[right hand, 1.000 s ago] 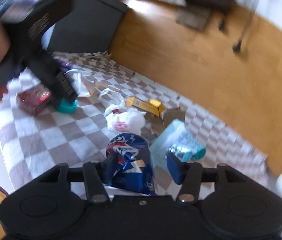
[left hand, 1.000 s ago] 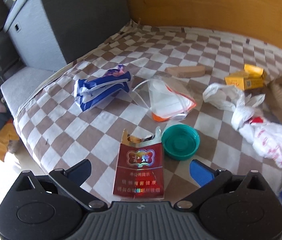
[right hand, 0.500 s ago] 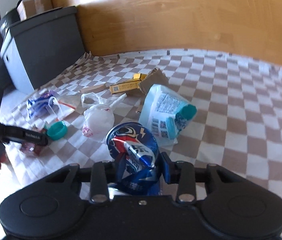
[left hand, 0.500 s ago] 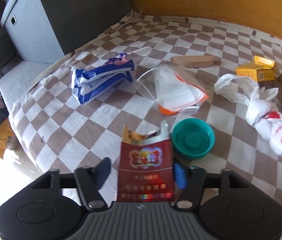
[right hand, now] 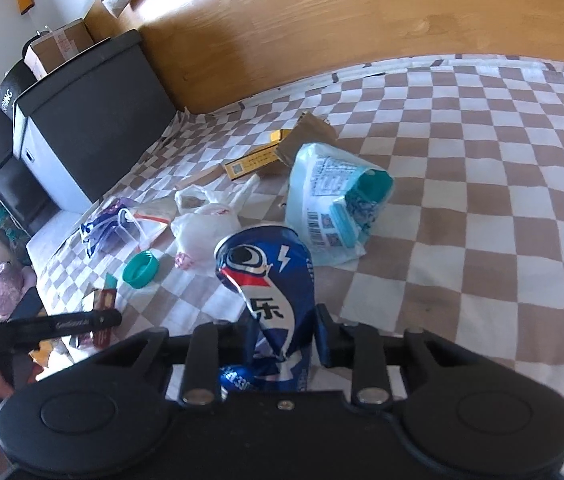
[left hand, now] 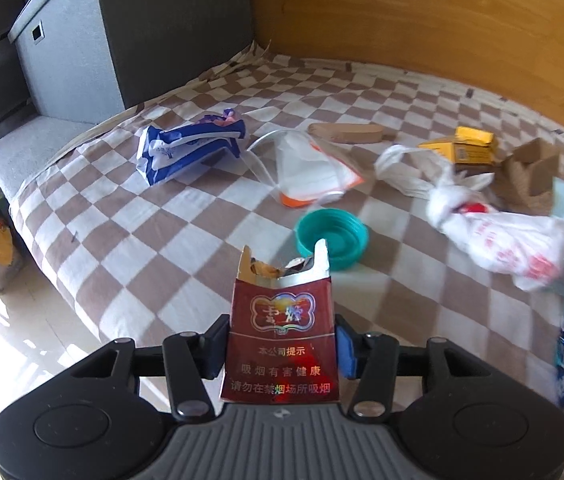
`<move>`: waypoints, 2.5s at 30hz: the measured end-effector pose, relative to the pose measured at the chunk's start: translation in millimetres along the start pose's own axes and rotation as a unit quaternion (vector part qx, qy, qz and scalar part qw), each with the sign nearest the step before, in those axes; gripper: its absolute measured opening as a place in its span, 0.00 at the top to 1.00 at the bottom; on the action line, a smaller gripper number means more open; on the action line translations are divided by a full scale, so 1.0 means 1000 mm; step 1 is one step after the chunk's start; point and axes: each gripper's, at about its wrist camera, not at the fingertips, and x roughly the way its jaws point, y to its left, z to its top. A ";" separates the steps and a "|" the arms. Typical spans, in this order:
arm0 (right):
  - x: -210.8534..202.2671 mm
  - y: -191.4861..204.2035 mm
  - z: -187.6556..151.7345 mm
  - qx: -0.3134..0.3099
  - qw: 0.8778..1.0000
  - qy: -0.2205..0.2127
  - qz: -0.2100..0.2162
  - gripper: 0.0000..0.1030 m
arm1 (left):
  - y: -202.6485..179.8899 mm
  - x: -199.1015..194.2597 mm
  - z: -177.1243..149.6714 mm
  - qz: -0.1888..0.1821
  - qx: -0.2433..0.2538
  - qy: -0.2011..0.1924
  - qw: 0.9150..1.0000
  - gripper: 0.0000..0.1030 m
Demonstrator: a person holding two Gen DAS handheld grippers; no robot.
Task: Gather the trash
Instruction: 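Close the right tool on the blue can while the left tool grasps the red pack, then carry the can and pack with both tools over the yellow wastebasket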
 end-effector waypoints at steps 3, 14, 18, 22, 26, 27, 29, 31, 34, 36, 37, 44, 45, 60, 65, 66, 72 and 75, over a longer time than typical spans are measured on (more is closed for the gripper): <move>-0.007 0.002 -0.002 -0.008 1.000 -0.018 -0.012 0.72 | -0.003 -0.018 -0.009 -0.014 -0.001 -0.019 1.000 0.49; -0.029 0.048 -0.008 -0.085 0.993 -0.075 0.021 0.72 | 0.017 -0.088 -0.024 -0.009 -0.006 -0.103 0.995 0.49; -0.023 0.073 -0.013 -0.106 0.991 -0.070 0.033 0.72 | 0.036 -0.101 -0.030 -0.001 -0.024 -0.111 0.993 0.49; -0.015 0.100 -0.021 -0.126 0.988 -0.065 0.057 0.72 | 0.056 -0.108 -0.042 0.015 -0.028 -0.114 0.993 0.49; -0.001 0.128 -0.032 -0.147 0.985 -0.050 0.076 0.72 | 0.082 -0.111 -0.057 0.030 -0.042 -0.109 0.993 0.49; 0.002 0.136 -0.036 -0.155 0.983 -0.048 0.081 0.72 | 0.088 -0.112 -0.060 0.033 -0.046 -0.107 0.993 0.49; 0.009 0.151 -0.043 -0.168 0.980 -0.040 0.097 0.72 | 0.101 -0.112 -0.068 0.040 -0.055 -0.105 0.992 0.49; 0.018 0.167 -0.051 -0.178 0.978 -0.027 0.109 0.72 | 0.114 -0.111 -0.076 0.046 -0.066 -0.100 0.992 0.49; 0.031 0.193 -0.066 -0.203 0.972 -0.009 0.119 0.72 | 0.135 -0.107 -0.088 0.056 -0.084 -0.090 0.991 0.49; 0.037 0.207 -0.075 -0.216 0.968 0.001 0.126 0.72 | 0.148 -0.103 -0.097 0.062 -0.097 -0.082 0.990 0.49; 0.040 0.215 -0.079 -0.223 0.966 0.006 0.130 0.72 | 0.155 -0.100 -0.101 0.064 -0.104 -0.076 0.990 0.49; 0.064 0.250 -0.110 -0.262 0.953 0.056 0.140 0.72 | 0.194 -0.074 -0.137 0.069 -0.146 -0.033 0.986 0.49; 0.067 0.254 -0.114 -0.269 0.951 0.065 0.142 0.72 | 0.198 -0.070 -0.142 0.068 -0.152 -0.027 0.986 0.49; 0.150 0.268 -0.204 -0.323 0.897 0.279 0.116 0.72 | 0.231 0.014 -0.215 0.024 -0.242 0.114 0.963 0.49; 0.183 0.262 -0.231 -0.328 0.883 0.329 0.070 0.72 | 0.236 0.044 -0.239 0.006 -0.280 0.171 0.945 0.49; 0.189 0.259 -0.233 -0.325 0.881 0.337 0.065 0.71 | 0.236 0.049 -0.245 0.002 -0.287 0.184 0.940 0.49; 0.223 0.245 -0.247 -0.279 0.880 0.383 0.034 0.71 | 0.226 0.071 -0.263 -0.008 -0.297 0.232 0.926 0.49; 0.234 0.246 -0.253 -0.283 0.880 0.382 0.024 0.71 | 0.217 0.081 -0.264 -0.011 -0.290 0.244 0.926 0.49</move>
